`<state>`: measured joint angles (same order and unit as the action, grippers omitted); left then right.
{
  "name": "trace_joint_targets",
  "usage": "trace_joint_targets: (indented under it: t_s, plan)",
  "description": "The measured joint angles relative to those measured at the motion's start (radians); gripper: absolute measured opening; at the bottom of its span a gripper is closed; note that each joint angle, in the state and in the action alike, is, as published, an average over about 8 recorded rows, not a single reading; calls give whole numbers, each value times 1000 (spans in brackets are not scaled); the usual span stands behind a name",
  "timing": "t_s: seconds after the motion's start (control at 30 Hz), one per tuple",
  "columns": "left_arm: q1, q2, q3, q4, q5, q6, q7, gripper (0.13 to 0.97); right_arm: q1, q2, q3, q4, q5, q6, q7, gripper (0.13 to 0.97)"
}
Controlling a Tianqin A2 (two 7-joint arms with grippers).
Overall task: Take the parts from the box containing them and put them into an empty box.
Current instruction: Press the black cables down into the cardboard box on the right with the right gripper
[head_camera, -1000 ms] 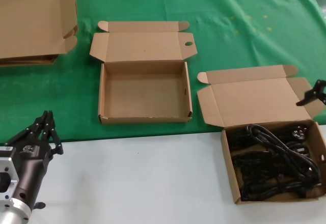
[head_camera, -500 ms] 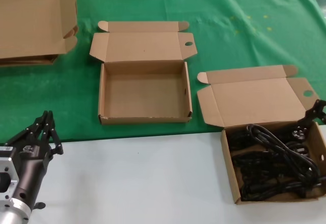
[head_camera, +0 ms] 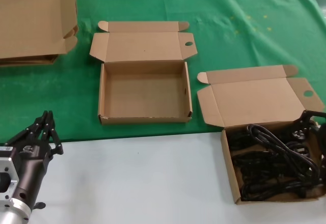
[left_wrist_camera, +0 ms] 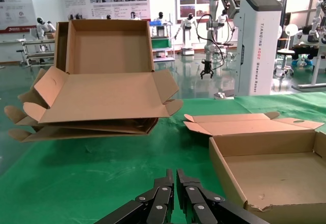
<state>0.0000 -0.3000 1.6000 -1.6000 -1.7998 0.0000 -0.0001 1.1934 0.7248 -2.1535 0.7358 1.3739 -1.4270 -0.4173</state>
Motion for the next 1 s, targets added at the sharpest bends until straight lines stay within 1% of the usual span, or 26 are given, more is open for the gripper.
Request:
trace_joint_targets:
  t_s: [0.17,0.43,0.47,0.73,0.77,1.0]
  plan:
    - [0,0,0,0,0,0,0,172,-8,-11,4,-14,-6,18,-14,898]
    - [0,0,0,0,0,0,0,172,-13,-28,4,-44,-19,40,-42,771]
    - [0,0,0,0,0,0,0,172,-12,-31,3,-49,-20,44,-46,771]
    - [0,0,0,0,0,0,0,172,0,-52,1,-101,-33,66,-82,579]
    - [0,0,0,0,0,0,0,172,2,-55,1,-108,-35,68,-87,579]
    - [0,0,0,0,0,0,0,172,10,-65,3,-141,-39,81,-111,402]
